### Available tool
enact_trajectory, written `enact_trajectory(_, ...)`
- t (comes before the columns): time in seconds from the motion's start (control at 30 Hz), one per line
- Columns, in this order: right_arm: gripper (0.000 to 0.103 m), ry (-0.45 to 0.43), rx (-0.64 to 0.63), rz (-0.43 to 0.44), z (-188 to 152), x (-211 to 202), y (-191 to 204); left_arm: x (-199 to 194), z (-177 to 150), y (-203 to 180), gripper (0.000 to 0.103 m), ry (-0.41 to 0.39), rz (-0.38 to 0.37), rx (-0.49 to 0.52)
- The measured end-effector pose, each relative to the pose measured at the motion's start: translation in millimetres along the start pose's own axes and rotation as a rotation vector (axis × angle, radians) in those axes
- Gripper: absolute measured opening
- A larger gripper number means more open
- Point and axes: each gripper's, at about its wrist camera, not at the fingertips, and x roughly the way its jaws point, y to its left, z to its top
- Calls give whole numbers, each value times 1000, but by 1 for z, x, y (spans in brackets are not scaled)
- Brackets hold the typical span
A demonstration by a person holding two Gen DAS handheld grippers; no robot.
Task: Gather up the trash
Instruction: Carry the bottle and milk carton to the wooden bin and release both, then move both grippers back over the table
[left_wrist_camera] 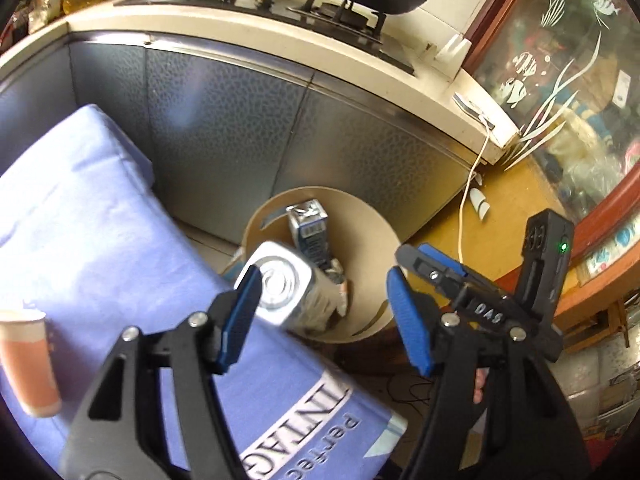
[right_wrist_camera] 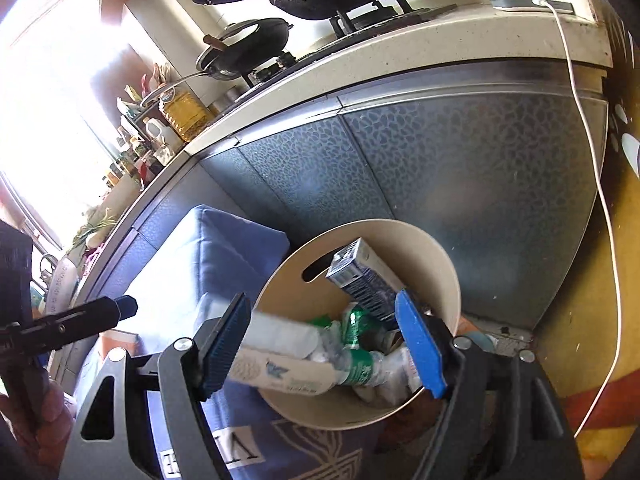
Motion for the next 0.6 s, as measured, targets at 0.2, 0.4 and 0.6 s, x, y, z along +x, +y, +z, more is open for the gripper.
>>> enact_trajectory(0.2,73,24,-10,41,-14,-3,31,-34,-37,30,62,-47,105,-32)
enact_trajectory(0.4,73,57,-55,74,-32,-4,72,-72,-78,63,62,-131,244,-79)
enact_trajectory(0.6,73,103,-108,122,-55,0,119,-105,-110,90,62,-192,372,-129)
